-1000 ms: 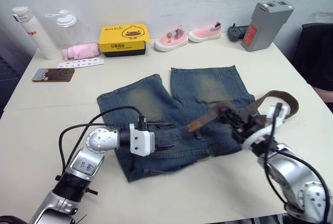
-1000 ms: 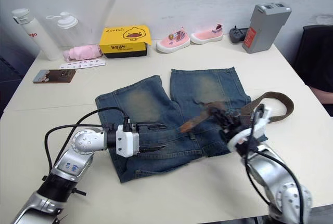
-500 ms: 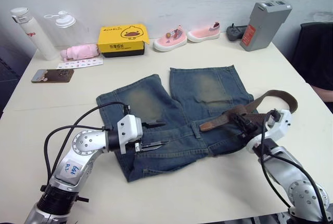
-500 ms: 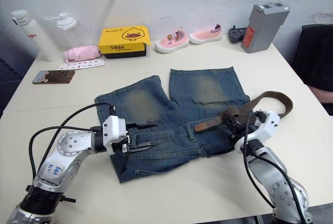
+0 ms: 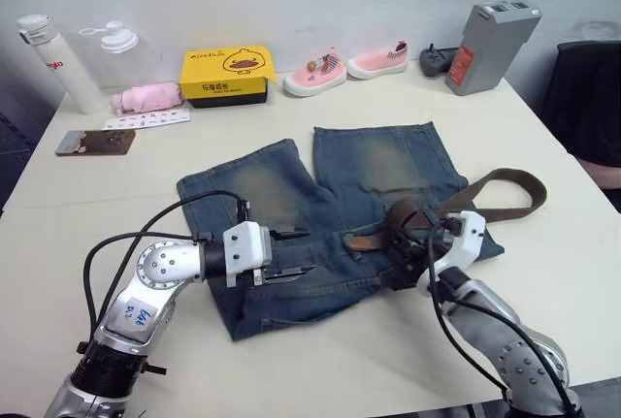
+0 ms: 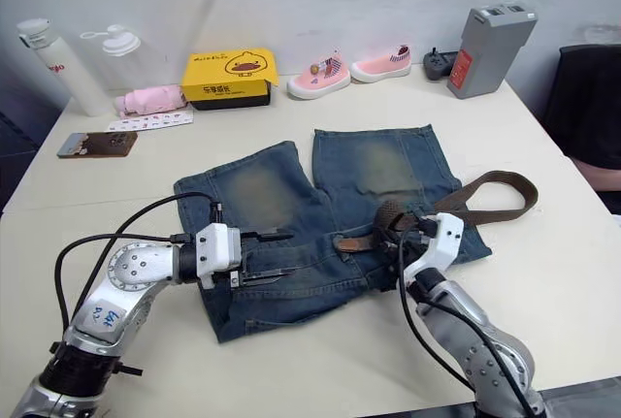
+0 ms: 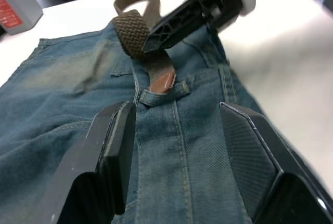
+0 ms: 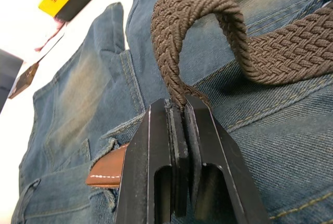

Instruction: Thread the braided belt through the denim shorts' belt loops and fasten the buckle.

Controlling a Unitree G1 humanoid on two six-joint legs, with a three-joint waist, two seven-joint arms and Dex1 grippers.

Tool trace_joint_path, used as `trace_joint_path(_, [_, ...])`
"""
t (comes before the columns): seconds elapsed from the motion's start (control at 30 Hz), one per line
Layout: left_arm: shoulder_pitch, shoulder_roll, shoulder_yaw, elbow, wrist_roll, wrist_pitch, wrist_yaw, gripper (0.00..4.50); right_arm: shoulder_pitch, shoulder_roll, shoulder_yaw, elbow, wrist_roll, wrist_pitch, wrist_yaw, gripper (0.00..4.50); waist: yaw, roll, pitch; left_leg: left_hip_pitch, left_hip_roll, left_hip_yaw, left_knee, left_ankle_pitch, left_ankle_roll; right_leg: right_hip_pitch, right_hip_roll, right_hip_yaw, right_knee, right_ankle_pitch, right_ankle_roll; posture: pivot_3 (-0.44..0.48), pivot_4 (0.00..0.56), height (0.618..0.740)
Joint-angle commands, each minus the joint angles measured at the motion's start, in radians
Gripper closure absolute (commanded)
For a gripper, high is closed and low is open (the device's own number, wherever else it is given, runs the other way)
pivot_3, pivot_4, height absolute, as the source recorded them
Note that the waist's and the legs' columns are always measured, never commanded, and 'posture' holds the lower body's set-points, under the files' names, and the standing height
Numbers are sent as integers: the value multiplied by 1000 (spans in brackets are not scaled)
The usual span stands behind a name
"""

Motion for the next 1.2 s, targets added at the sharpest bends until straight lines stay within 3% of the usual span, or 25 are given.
trace_joint_path(0.03, [-14,0,7,33,13,-56,-27,1628,-20,-5,-74,-41,-65,-52,38,4500,0,0,0,0,0,0,0,0,0,0,0,0,0,0,0,0,150,712])
trace_joint_path(0.3, [-21,-17,12,44,0,-53,-27,1628,17,-41,-123,-129,-168,-115,167,4500,2,0,0,-1,0,0,0,0,0,0,0,0,0,0,0,0,150,712])
trace_joint_path(0.53, [-32,-24,22,50,-6,-40,-26,1628,76,-6,-1,-162,-378,-172,256,4500,1,0,0,0,0,0,0,0,0,0,0,0,0,0,0,0,150,712])
trace_joint_path(0.8, [-42,-26,26,57,-7,-37,-25,1628,94,77,111,-89,-490,-145,277,4500,0,-2,-1,0,0,0,0,0,0,0,0,0,1,0,0,0,150,712])
trace_joint_path(0.97, [-46,-25,28,61,-4,-39,-26,1628,106,116,12,-26,-429,-80,232,4500,0,-3,-2,0,0,-1,0,0,0,0,0,0,1,0,0,0,150,712])
trace_joint_path(1.07, [-45,-25,27,56,-3,-37,-28,1628,67,166,-127,39,-321,-65,163,4500,0,-4,-2,0,0,-1,0,0,0,0,0,0,1,0,0,0,150,712])
trace_joint_path(1.2, [-42,-27,25,47,-4,-31,-27,1628,31,186,-202,55,-214,-23,141,4500,1,-3,-2,0,0,-1,0,0,0,0,-1,0,2,0,0,0,150,712])
